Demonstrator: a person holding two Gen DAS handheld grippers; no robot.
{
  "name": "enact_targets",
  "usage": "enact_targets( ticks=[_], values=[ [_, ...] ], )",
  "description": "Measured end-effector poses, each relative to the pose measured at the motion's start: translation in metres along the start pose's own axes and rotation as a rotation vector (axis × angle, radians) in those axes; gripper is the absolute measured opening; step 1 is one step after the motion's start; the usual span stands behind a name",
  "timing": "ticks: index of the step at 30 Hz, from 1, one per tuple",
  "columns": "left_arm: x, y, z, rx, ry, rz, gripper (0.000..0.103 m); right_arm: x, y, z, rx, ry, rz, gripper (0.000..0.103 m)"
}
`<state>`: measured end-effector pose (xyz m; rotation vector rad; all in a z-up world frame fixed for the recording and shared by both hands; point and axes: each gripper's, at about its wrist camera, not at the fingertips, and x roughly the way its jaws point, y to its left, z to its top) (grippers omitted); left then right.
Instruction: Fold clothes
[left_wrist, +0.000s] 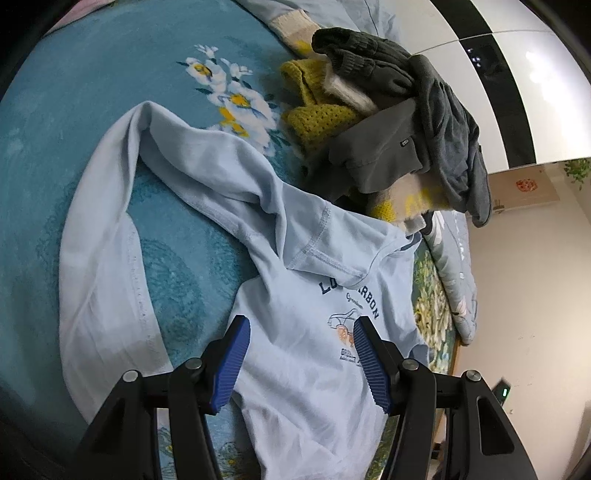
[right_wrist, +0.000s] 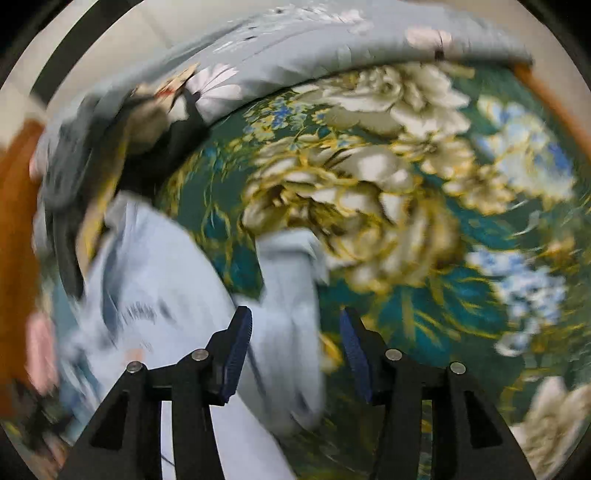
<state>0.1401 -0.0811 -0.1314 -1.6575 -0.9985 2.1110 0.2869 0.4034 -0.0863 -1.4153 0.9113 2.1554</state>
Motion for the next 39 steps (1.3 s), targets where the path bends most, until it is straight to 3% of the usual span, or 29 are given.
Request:
enact_targets(
  ticks=[1,7,8,9,10,14,19,21,27,32,35,37,39],
  values=[
    [0.0,0.0,0.0,0.003,-0.001,0.008,0.062,0.007,0.003,0.003,0.026,0.013,0.014,0.051],
    [0.001,0.007,0.002,-0.027,-0.01,0.033,0.062,0.063,0.015,0.018,0.012,0.107,-0.117,0.048],
    [0.002,0.007,0.002,-0.031,-0.01,0.038,0.062,0.064,0.014,0.019,0.012,0.104,-0.132,0.038],
    [0.003,0.008,0.002,-0.034,-0.008,0.042,0.062,0.063,0.013,0.024,0.004,0.095,-0.157,0.008],
    [0.005,0.008,0.002,-0.034,-0.005,0.047,0.062,0.06,0.011,0.029,-0.001,0.086,-0.169,0.005],
    [0.009,0.005,0.003,-0.014,-0.004,0.072,0.062,0.026,-0.006,0.064,0.005,-0.047,-0.197,0.005],
    [0.01,0.006,0.004,-0.009,-0.016,0.081,0.062,-0.049,-0.04,0.133,0.109,-0.359,-0.252,0.005],
    [0.013,0.008,0.005,-0.02,-0.014,0.086,0.062,-0.07,-0.048,0.153,0.124,-0.438,-0.265,0.005],
    [0.019,0.012,0.006,-0.028,-0.003,0.105,0.062,-0.042,-0.058,0.172,0.09,-0.368,-0.331,0.006],
    [0.018,0.019,0.005,-0.044,-0.009,0.101,0.062,-0.021,-0.079,0.144,0.095,-0.28,-0.383,0.007],
    [0.014,0.023,0.007,-0.069,-0.022,0.083,0.062,-0.026,-0.1,0.132,0.154,-0.271,-0.419,0.024],
    [0.011,0.026,0.01,-0.085,-0.036,0.07,0.062,-0.041,-0.115,0.126,0.204,-0.312,-0.445,0.049],
    [0.003,0.03,0.013,-0.106,-0.07,0.057,0.062,-0.062,-0.122,0.12,0.241,-0.353,-0.488,0.049]
  ],
)
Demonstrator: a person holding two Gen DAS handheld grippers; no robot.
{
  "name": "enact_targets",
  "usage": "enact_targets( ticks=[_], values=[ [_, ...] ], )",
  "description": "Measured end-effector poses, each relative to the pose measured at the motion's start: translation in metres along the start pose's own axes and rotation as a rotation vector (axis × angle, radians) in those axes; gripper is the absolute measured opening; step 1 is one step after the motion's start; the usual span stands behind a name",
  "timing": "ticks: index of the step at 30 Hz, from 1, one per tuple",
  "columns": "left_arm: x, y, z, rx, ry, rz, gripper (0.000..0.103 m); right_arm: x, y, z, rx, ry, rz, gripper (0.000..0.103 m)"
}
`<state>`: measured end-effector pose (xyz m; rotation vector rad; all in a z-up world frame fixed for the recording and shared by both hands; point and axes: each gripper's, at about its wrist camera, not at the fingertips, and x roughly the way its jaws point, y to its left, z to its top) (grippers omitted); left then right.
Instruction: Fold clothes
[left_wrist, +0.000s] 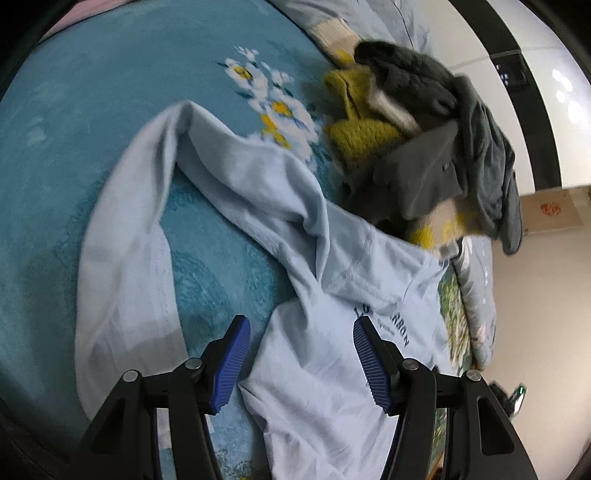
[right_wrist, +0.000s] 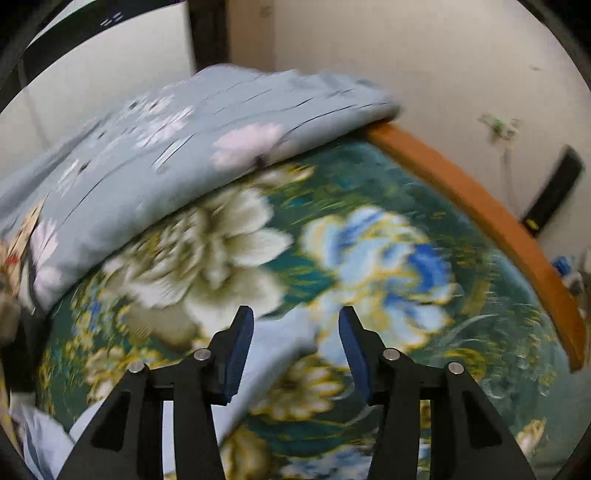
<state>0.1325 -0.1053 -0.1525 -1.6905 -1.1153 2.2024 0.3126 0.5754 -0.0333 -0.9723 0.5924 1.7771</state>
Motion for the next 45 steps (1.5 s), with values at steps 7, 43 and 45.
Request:
enact_targets(
  ticks=[7,43,45],
  values=[
    [-0.055,0.016,0.026,-0.025,-0.175,-0.004,0.062,-0.043,0.06,-0.061,-0.278,0.048,0.22,0.049],
    [-0.123,0.112,0.035,-0.299,-0.342,-0.256,0.065,-0.238,0.481,-0.464,-1.015,0.674,1.033,0.001],
    [-0.124,0.114,0.036,-0.302,-0.343,-0.26,0.065,-0.244,0.483,-0.434,-0.929,0.631,1.078,0.001]
  ],
)
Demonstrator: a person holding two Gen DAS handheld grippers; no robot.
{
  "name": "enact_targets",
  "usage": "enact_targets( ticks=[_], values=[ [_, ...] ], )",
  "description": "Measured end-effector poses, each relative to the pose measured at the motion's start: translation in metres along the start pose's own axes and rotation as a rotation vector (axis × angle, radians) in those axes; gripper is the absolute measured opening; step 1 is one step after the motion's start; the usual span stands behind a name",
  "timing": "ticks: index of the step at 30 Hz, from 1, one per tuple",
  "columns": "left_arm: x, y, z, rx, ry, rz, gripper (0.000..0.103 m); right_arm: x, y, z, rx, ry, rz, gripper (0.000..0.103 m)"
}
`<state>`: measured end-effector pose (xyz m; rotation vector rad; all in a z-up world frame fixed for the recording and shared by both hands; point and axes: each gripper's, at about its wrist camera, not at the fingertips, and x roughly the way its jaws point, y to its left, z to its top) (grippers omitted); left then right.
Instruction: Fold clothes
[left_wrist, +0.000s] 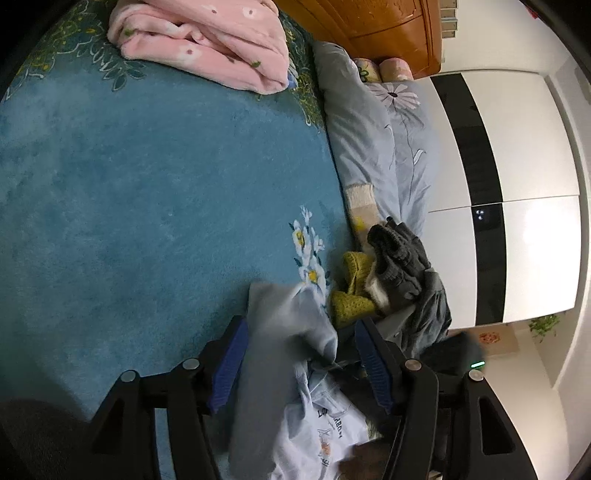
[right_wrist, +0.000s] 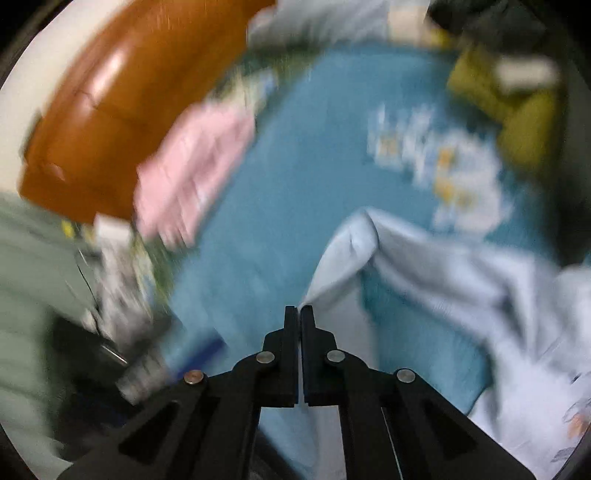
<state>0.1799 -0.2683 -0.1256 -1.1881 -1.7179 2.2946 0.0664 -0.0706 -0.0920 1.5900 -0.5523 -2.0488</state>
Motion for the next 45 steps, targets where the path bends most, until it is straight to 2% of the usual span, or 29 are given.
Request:
enact_targets(
  ticks=[2,5,7,9,12,19,21,24,30,36,39,40,42,43,44,45],
  values=[
    [0.001,-0.001,0.001,0.004,0.002,0.012,0.066,-0.026,-0.003,0.016,0.033,-0.088,0.025,0.001],
    [0.006,-0.004,-0.001,0.023,0.017,0.034,0.066,-0.045,-0.027,0.029,0.097,-0.124,-0.014,0.001],
    [0.011,-0.009,-0.004,0.049,0.04,0.05,0.066,-0.046,-0.042,0.032,0.138,-0.107,-0.01,0.001],
    [0.017,-0.018,-0.008,0.107,0.059,0.101,0.066,-0.045,-0.053,0.034,0.16,-0.08,-0.016,0.001],
    [0.03,-0.031,-0.014,0.197,0.095,0.182,0.066,-0.033,-0.05,0.04,0.111,-0.037,-0.095,0.003],
    [0.054,-0.041,-0.022,0.293,0.149,0.31,0.066,-0.03,-0.054,0.053,0.083,-0.024,-0.082,0.004],
    [0.06,-0.047,-0.027,0.351,0.162,0.342,0.066,-0.044,-0.054,0.056,0.085,-0.072,-0.054,0.004],
    [0.077,-0.06,-0.039,0.458,0.21,0.391,0.066,-0.061,-0.063,0.056,0.099,-0.096,-0.037,0.01],
    [0.135,-0.079,-0.08,0.676,0.344,0.509,0.066,-0.11,-0.111,0.025,0.135,-0.119,-0.136,0.012],
    [0.18,-0.081,-0.111,0.888,0.407,0.653,0.066,-0.156,-0.156,-0.027,0.14,-0.09,-0.319,0.012],
    [0.189,-0.079,-0.116,0.941,0.419,0.678,0.063,-0.169,-0.177,-0.045,0.19,-0.078,-0.353,0.012],
    [0.189,-0.08,-0.117,0.952,0.411,0.676,0.06,-0.172,-0.183,-0.049,0.208,-0.079,-0.352,0.012],
    [0.187,-0.079,-0.11,0.946,0.391,0.672,0.032,-0.175,-0.193,-0.053,0.247,-0.08,-0.346,0.012],
    [0.185,-0.078,-0.105,0.932,0.381,0.674,0.023,-0.175,-0.195,-0.054,0.258,-0.078,-0.343,0.012],
    [0.182,-0.077,-0.097,0.903,0.369,0.668,0.007,-0.174,-0.197,-0.054,0.263,-0.077,-0.336,0.012],
    [0.177,-0.076,-0.088,0.863,0.356,0.652,0.005,-0.173,-0.198,-0.054,0.267,-0.076,-0.329,0.012]
  ],
)
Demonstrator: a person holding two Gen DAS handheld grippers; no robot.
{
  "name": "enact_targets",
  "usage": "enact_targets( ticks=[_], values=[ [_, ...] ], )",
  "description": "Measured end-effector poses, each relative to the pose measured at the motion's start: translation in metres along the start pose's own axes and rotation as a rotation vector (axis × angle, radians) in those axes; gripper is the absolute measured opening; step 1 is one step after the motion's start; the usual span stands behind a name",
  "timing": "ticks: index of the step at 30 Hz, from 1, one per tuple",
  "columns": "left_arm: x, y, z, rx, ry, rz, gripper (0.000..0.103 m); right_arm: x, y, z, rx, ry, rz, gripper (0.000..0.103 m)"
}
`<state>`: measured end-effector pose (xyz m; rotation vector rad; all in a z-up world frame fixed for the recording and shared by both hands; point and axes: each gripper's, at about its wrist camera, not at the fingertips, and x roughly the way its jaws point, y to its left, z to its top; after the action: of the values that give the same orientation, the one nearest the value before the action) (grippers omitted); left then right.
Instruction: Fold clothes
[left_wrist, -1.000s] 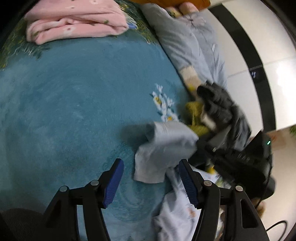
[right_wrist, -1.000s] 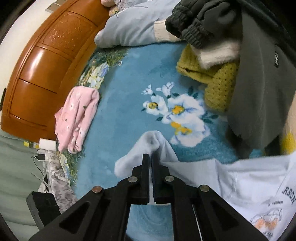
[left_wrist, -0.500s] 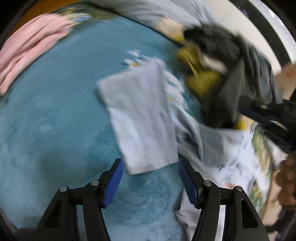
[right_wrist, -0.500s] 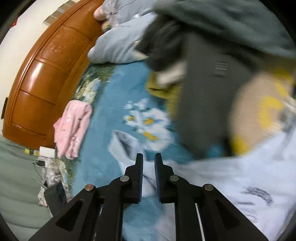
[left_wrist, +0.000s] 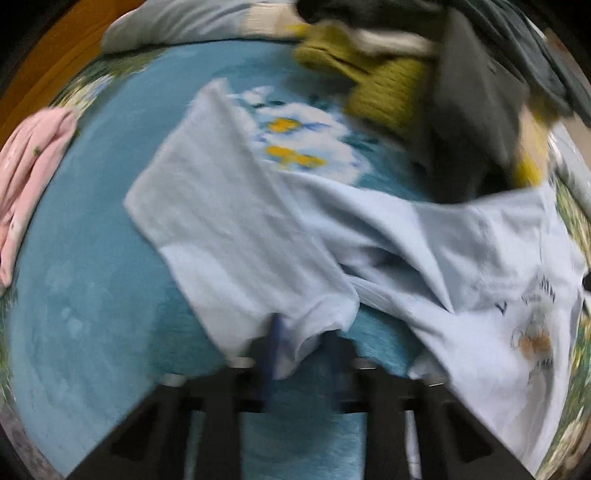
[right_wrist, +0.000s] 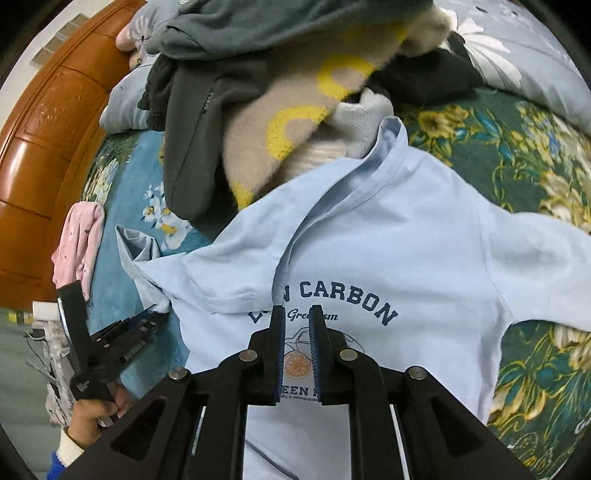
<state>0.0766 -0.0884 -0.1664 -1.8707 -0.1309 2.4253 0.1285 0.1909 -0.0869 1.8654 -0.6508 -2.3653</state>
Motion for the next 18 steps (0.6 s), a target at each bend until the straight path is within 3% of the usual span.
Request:
enact_targets(
  ticks=[5,10,14,17,18],
  values=[
    [-0.058,0.063,0.01,-0.199,-0.175,-0.077,0.005,0.005,0.009,0.002,-0.027,-0.002,0.021,0.012],
    [-0.134,0.151,0.006,-0.389,-0.358,-0.078,0.004,0.014,0.014,0.004,-0.062,0.006,0.005,0.012],
    [-0.166,0.22,-0.007,-0.565,-0.431,-0.075,0.004,0.02,0.011,0.004,-0.055,0.02,0.024,0.012],
    [-0.168,0.249,-0.012,-0.647,-0.442,-0.073,0.004,0.03,0.011,0.003,-0.054,0.05,0.057,0.013],
    [-0.165,0.253,-0.013,-0.657,-0.438,-0.065,0.004,0.037,0.01,0.001,-0.041,0.067,0.086,0.024]
  ],
)
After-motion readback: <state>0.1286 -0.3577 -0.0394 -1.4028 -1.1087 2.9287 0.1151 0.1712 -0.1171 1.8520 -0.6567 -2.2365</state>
